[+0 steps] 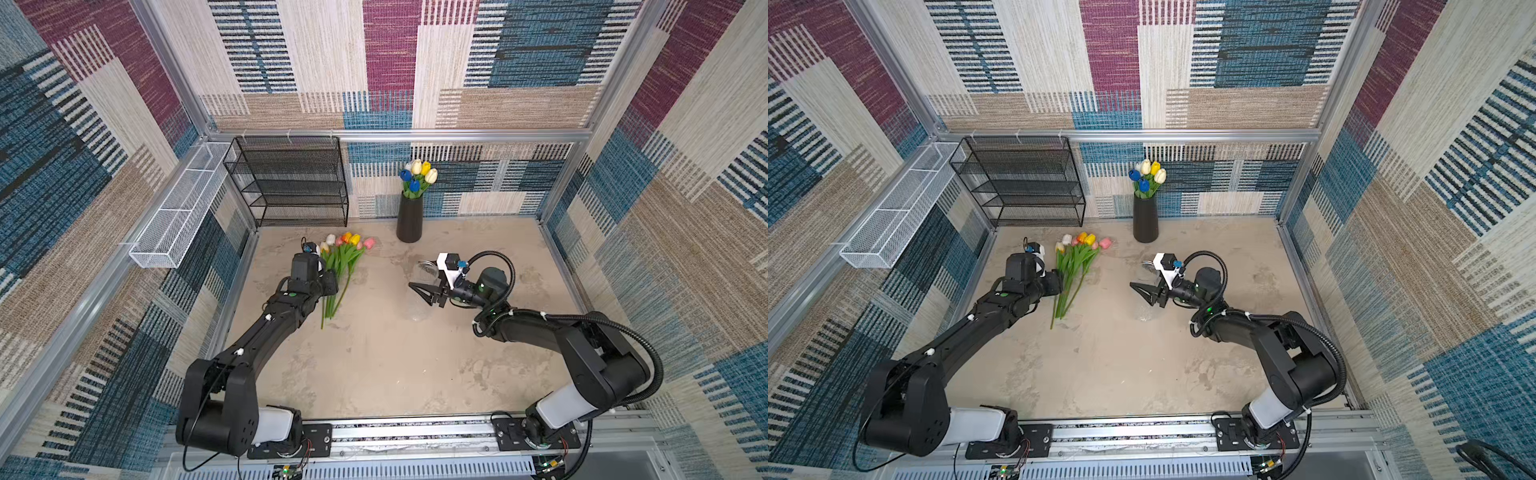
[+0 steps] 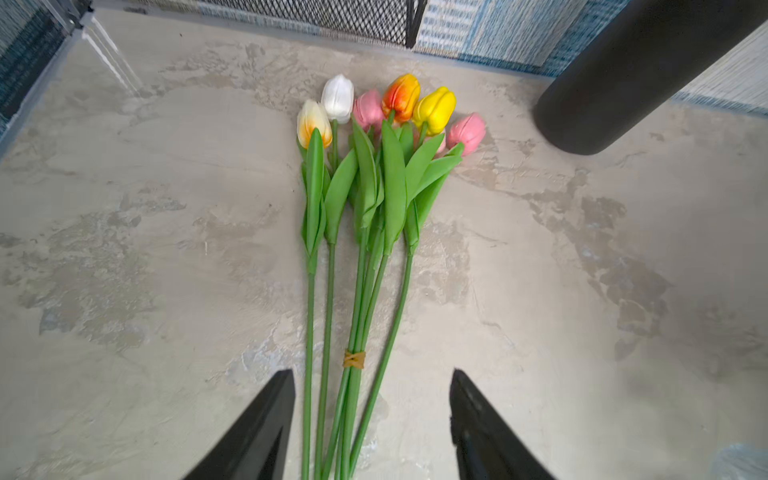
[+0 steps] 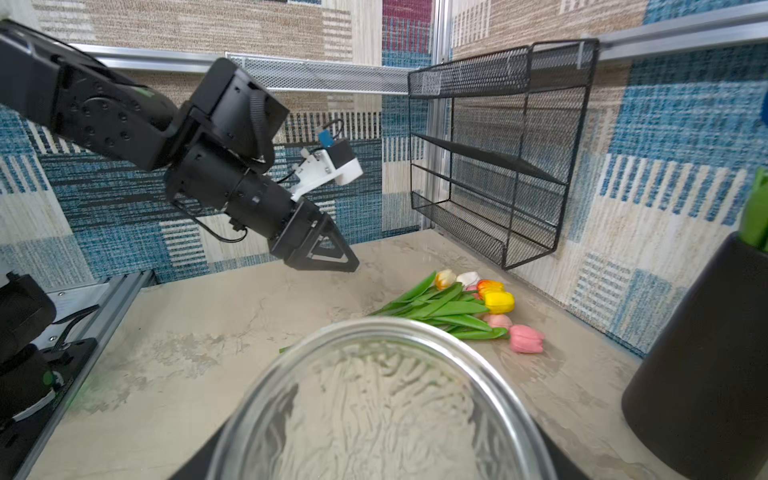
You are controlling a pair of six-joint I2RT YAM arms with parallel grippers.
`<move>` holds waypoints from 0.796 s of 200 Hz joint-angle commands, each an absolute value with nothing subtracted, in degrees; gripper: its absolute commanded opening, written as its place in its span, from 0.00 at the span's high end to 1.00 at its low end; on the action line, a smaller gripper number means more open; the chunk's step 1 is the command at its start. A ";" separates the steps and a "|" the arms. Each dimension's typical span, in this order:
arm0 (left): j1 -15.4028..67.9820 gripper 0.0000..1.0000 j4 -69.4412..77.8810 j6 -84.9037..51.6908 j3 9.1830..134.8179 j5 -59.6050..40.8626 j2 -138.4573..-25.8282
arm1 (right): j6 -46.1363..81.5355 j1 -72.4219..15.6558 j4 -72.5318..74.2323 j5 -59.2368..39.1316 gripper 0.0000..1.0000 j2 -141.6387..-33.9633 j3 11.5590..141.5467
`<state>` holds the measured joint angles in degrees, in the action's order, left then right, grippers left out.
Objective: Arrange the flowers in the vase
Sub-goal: 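Carry the glass vase mid-table with the right gripper while the left grips a cream tulip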
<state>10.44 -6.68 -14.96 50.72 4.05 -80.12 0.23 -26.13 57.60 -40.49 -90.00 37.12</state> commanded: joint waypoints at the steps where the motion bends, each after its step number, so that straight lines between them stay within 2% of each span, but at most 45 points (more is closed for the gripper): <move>1: 8.85 0.41 -11.82 -14.01 53.74 1.41 -83.75 | -2.96 -27.64 58.93 -40.59 0.74 -90.24 36.45; 8: 7.97 0.47 -13.22 -13.97 54.84 1.19 -85.25 | -3.56 -28.09 59.06 -40.52 0.74 -90.42 36.02; 15: 7.03 0.49 -14.28 -13.75 56.00 0.66 -86.71 | -3.77 -28.42 60.10 -40.82 0.74 -90.51 35.13; 45: 3.59 0.49 -19.26 -11.32 62.63 -1.97 -93.90 | -3.85 -29.18 62.84 -41.25 0.73 -91.90 33.12; 98: 2.99 0.52 -31.01 -6.20 77.88 -0.88 -108.48 | -2.81 -29.71 66.49 -43.04 0.68 -92.24 30.73; 159: 3.12 0.54 -36.87 -5.32 87.40 1.05 -118.10 | -2.74 -29.77 67.32 -44.13 0.61 -91.60 29.72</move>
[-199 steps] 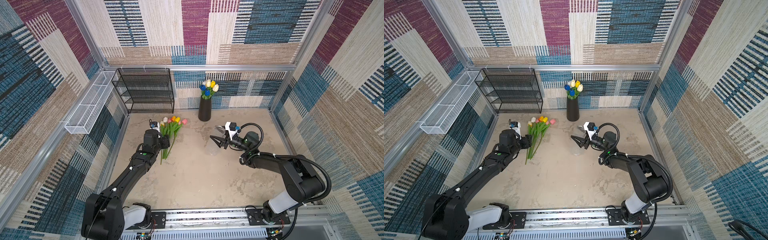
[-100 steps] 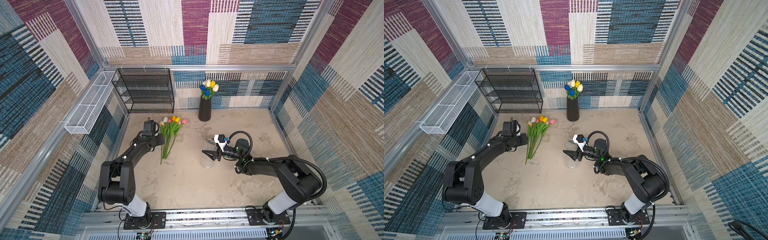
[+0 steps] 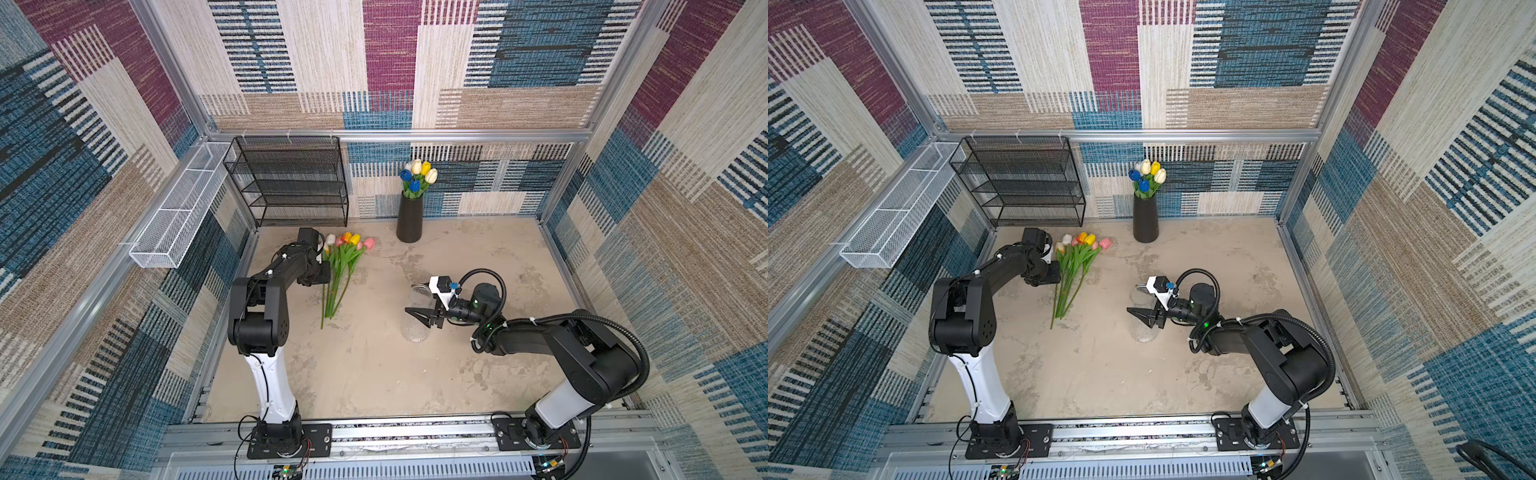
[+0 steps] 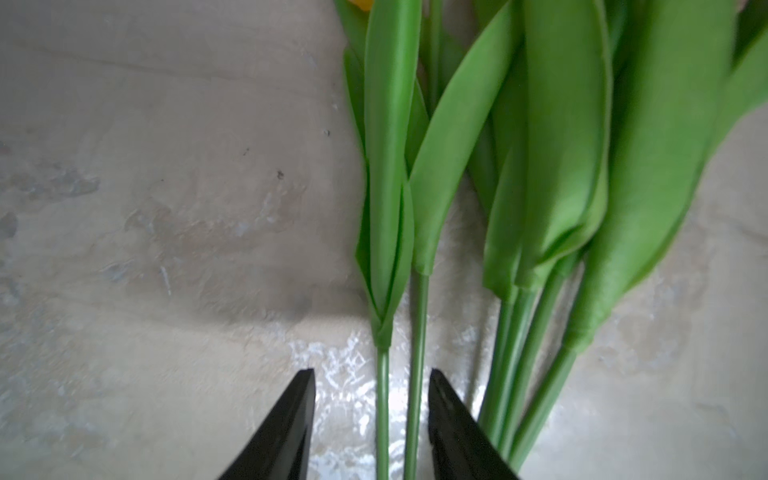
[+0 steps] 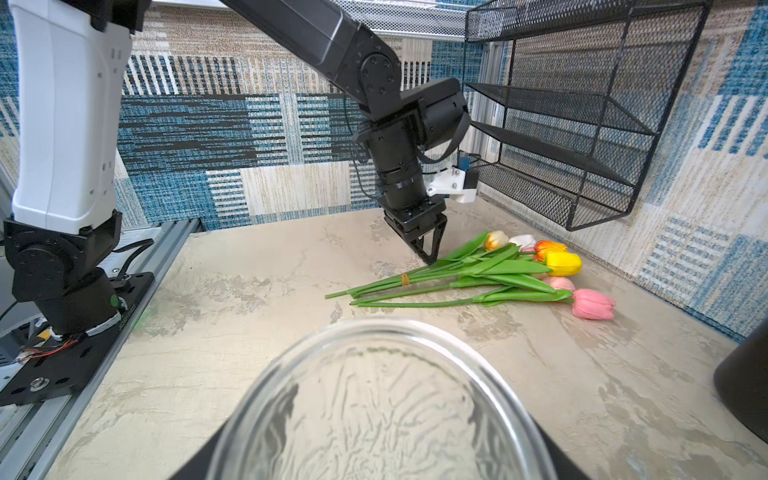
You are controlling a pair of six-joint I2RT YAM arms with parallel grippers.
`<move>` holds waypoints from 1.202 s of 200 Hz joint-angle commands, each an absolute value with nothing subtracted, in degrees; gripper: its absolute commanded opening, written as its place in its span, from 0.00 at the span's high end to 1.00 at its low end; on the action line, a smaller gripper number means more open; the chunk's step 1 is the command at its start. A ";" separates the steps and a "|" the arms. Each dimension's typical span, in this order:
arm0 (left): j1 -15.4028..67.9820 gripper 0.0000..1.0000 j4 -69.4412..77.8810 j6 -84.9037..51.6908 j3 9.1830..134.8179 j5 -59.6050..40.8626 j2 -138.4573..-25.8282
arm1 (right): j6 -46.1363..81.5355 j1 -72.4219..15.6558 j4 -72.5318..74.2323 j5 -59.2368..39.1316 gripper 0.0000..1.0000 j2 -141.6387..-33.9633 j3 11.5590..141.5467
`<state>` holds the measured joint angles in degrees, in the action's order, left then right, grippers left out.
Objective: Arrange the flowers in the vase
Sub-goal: 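Carry the glass vase mid-table with the right gripper while the left grips a cream tulip, then lift the cream tulip with the left gripper while the right gripper opens and draws back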
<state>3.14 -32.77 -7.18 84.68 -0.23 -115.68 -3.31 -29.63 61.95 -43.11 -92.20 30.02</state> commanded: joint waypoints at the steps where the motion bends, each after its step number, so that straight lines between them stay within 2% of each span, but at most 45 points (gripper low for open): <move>1: 3.10 0.55 -36.98 -5.30 87.56 1.05 -118.20 | -2.73 -29.74 67.28 -44.13 0.60 -91.55 29.72; 27: 3.08 0.61 -38.02 -5.16 89.26 1.20 -120.36 | -2.37 -29.72 67.01 -43.80 0.55 -90.91 29.39; 52: 3.08 0.64 -38.64 -5.01 89.82 1.14 -121.54 | -2.31 -29.78 66.84 -42.76 0.44 -89.65 28.71; 64: 3.14 0.71 -39.20 -5.05 90.08 1.21 -121.98 | -2.20 -29.72 66.90 -42.16 0.38 -88.99 28.33; 76: 3.17 0.72 -39.32 -5.25 89.92 1.31 -121.84 | -2.20 -29.75 67.03 -41.86 0.32 -88.39 28.00; 90: 3.16 0.79 -39.44 -5.44 89.65 1.64 -121.65 | -2.12 -29.76 67.59 -41.27 0.28 -87.66 27.53; 103: 3.13 0.81 -39.33 -5.62 89.37 1.93 -121.14 | -2.11 -29.78 67.61 -40.24 0.25 -86.94 27.09; 158: 3.08 1.00 -39.37 -5.93 87.84 2.95 -118.73 | -2.72 -29.73 67.55 -38.57 0.21 -86.62 26.37; 191: 2.99 1.00 -37.46 -7.13 83.93 5.02 -113.77 | -2.63 -29.76 65.02 -37.88 0.18 -84.31 27.19; 240: 3.02 1.00 -30.13 -10.94 73.05 7.36 -96.67 | -3.38 -29.72 57.47 -34.38 0.14 -76.32 29.31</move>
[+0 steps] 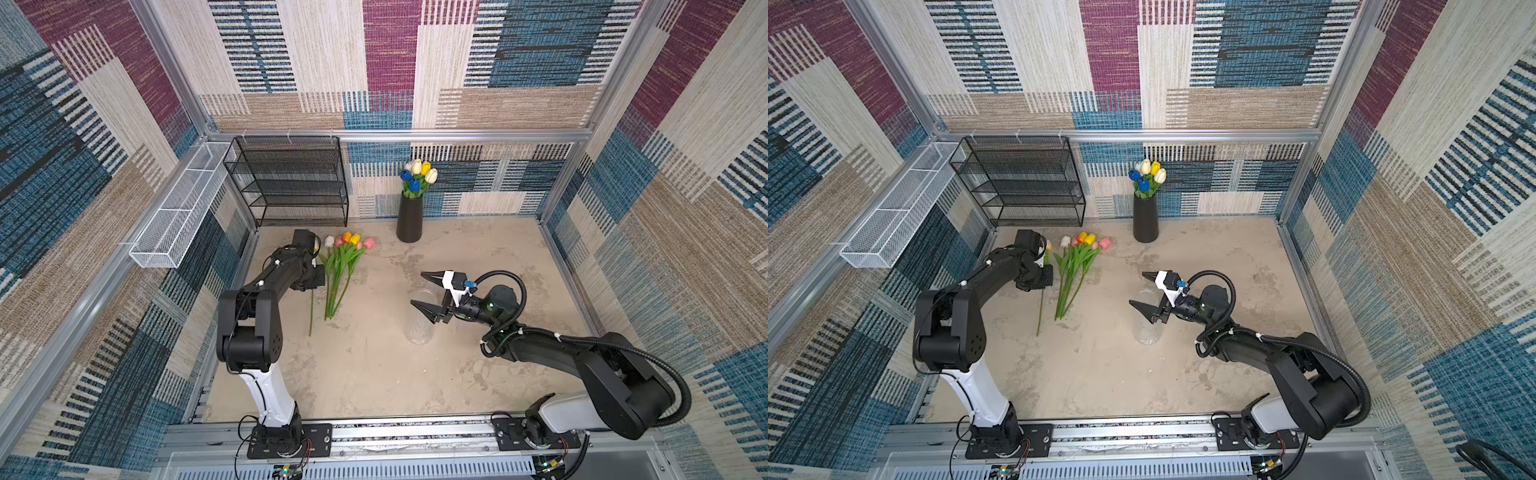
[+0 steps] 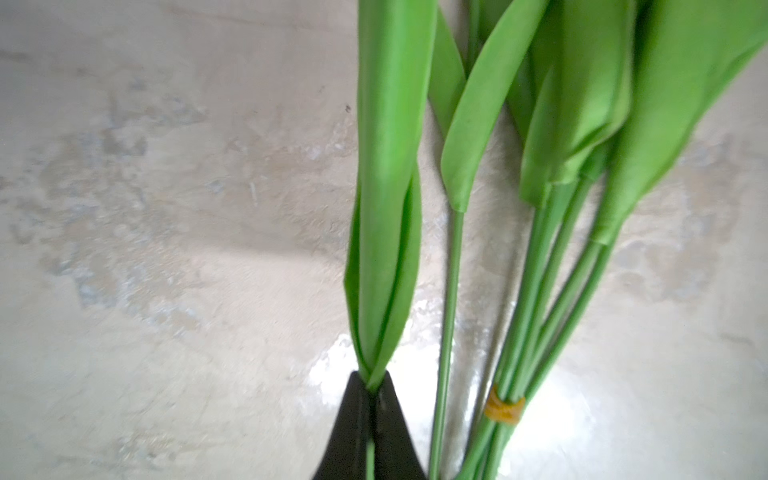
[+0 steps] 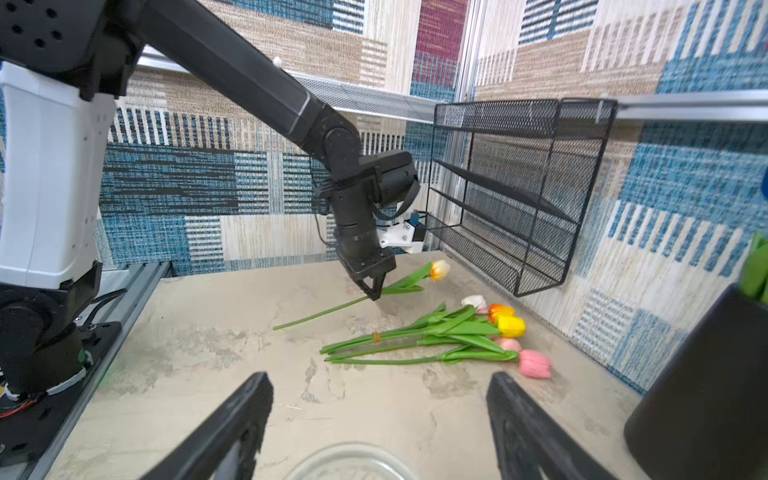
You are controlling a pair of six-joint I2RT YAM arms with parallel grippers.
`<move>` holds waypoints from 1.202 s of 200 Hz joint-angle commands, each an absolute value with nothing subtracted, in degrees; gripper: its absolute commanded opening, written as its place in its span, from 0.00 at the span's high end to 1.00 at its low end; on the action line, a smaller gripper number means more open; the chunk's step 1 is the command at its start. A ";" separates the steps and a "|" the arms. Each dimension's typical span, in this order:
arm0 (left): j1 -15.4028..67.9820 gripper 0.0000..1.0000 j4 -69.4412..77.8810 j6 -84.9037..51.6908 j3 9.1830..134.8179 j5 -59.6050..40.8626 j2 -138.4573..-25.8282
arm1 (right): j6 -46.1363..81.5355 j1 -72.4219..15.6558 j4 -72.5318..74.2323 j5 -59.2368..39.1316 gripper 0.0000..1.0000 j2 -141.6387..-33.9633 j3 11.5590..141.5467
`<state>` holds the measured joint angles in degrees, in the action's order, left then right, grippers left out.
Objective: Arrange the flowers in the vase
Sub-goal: 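Lift the cream tulip with the left gripper while the right gripper opens and draws back, then lower the cream tulip stem into the glass vase and open the left gripper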
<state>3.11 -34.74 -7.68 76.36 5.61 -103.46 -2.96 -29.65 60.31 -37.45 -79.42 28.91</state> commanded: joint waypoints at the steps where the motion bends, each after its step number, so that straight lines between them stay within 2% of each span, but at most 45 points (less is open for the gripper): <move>1: 3.05 1.00 -30.01 -11.05 72.78 7.19 -96.28 | -3.41 -29.71 57.39 -34.24 0.14 -76.17 29.33; 43: 5.19 1.00 -17.62 -13.00 60.93 -2.21 -75.29 | -3.60 -29.71 52.54 -29.39 0.10 -67.53 30.36; 72: 14.37 1.00 -5.73 -9.54 54.88 -3.14 -62.91 | -4.16 -29.77 49.75 -25.12 0.07 -62.53 30.69; 100: 21.18 1.00 4.74 -8.43 53.69 -9.42 -58.02 | -5.05 -29.72 54.92 -21.54 0.07 -56.63 24.64; 131: 26.33 1.00 15.96 -8.88 56.00 -23.30 -59.71 | -6.80 -29.71 59.74 -15.32 0.06 -54.92 17.67; 162: 29.61 1.00 32.24 -14.42 56.17 -31.68 -63.77 | -4.66 -29.79 66.31 -17.76 0.09 -54.43 12.66; 199: 32.74 1.00 43.67 -17.49 56.60 -31.42 -70.53 | -6.50 -29.79 69.79 -7.99 0.10 -48.49 7.47; 240: 35.57 1.00 44.31 -18.06 59.23 -32.19 -76.62 | -8.26 -29.79 67.58 -7.07 0.10 -45.55 6.35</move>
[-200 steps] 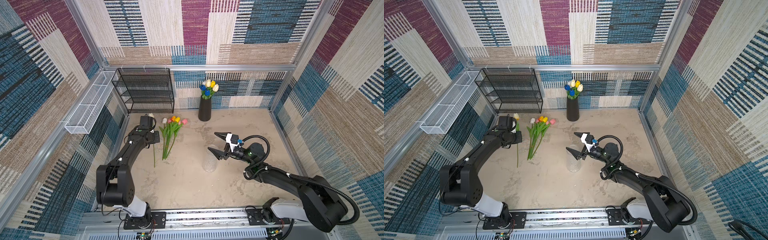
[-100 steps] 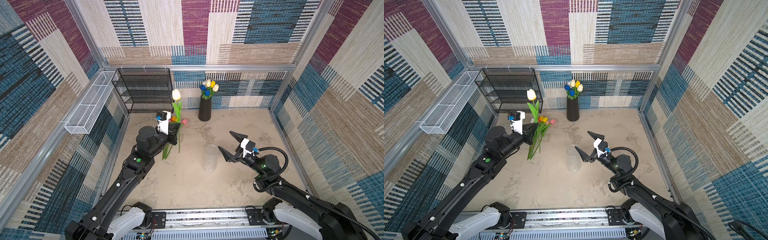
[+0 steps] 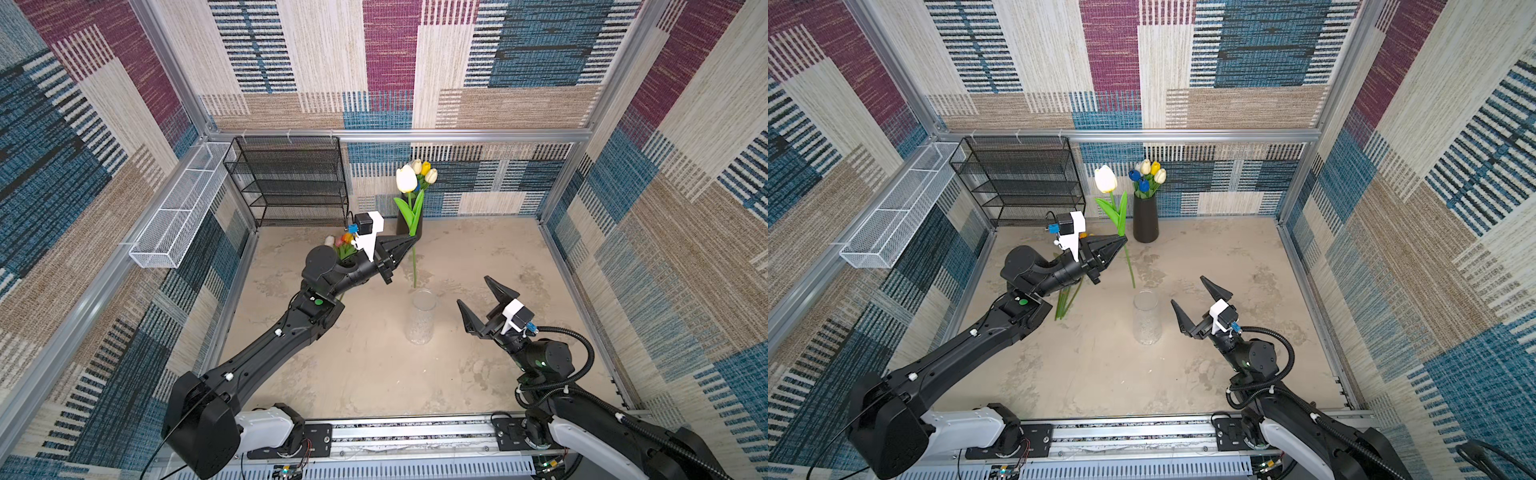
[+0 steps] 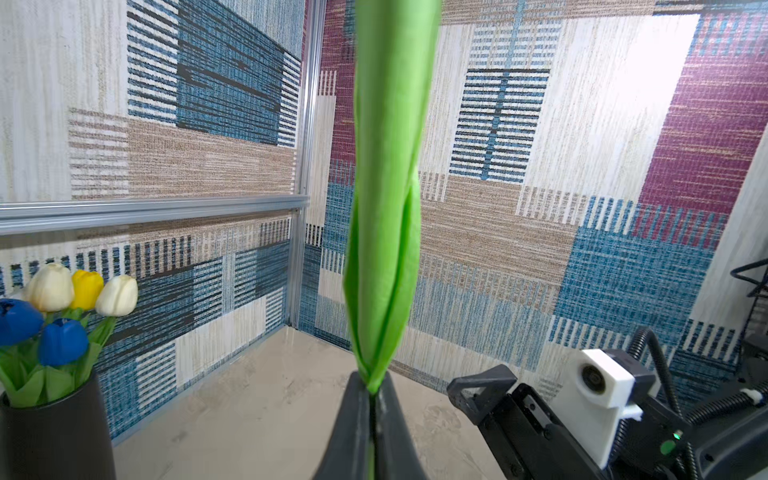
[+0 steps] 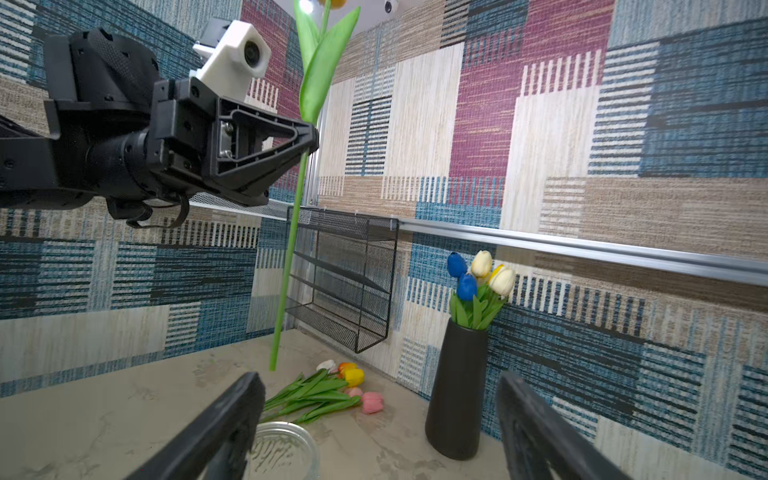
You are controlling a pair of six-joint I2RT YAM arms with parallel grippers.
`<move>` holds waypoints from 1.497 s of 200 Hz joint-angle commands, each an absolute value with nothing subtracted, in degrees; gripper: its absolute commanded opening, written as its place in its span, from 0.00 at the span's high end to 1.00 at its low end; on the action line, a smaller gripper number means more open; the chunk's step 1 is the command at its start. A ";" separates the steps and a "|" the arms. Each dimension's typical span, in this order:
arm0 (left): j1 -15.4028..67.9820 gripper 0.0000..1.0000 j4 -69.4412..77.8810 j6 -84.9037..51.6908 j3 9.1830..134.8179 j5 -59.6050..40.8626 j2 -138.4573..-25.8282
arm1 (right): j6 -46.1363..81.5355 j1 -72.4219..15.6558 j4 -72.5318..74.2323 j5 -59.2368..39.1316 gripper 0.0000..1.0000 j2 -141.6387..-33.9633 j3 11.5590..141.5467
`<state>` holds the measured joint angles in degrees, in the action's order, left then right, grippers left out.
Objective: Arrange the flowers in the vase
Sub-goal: 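Lower the cream tulip stem into the glass vase and open the left gripper, then return the left gripper to the pile and grasp the banded tulip bundle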
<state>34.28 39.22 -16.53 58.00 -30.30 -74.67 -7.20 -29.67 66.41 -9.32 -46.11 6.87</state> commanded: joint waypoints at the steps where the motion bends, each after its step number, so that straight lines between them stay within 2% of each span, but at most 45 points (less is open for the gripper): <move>1: 35.63 1.00 44.17 -17.95 59.23 -32.13 -76.76 | -8.22 -29.79 67.54 -7.14 0.10 -45.54 6.30; 28: 35.81 1.00 40.77 -15.86 58.39 -30.99 -79.11 | -8.26 -29.79 68.09 -7.08 0.10 -45.62 5.68; 60: 35.84 1.00 44.66 -16.47 54.09 -29.91 -82.38 | -8.74 -29.79 68.11 -8.58 0.10 -45.41 5.58; 90: 35.85 1.00 47.20 -16.66 52.76 -34.28 -85.96 | -9.19 -29.79 67.64 -9.55 0.09 -46.01 5.97; 125: 36.28 1.00 42.70 -12.54 53.05 -39.74 -87.24 | -9.49 -29.79 67.49 -11.15 0.09 -47.04 6.39; 157: 36.25 0.61 30.29 -4.72 51.54 -35.17 -82.37 | -9.58 -29.79 67.20 -11.40 0.09 -47.64 6.59; 174: 36.11 0.52 24.06 -0.68 50.64 -30.24 -79.19 | -9.45 -29.79 67.30 -11.77 0.09 -48.03 6.68; 222: 33.74 0.42 7.14 6.06 52.49 -26.11 -74.61 | -9.40 -29.79 67.39 -13.27 0.09 -49.46 7.12; 266: 27.23 0.42 1.50 1.11 52.99 -11.31 -71.80 | -9.56 -29.79 67.63 -14.84 0.09 -49.13 6.95; 299: 17.46 0.39 -11.08 -7.50 57.93 -0.02 -76.68 | -9.59 -29.79 67.23 -17.40 0.08 -48.96 7.45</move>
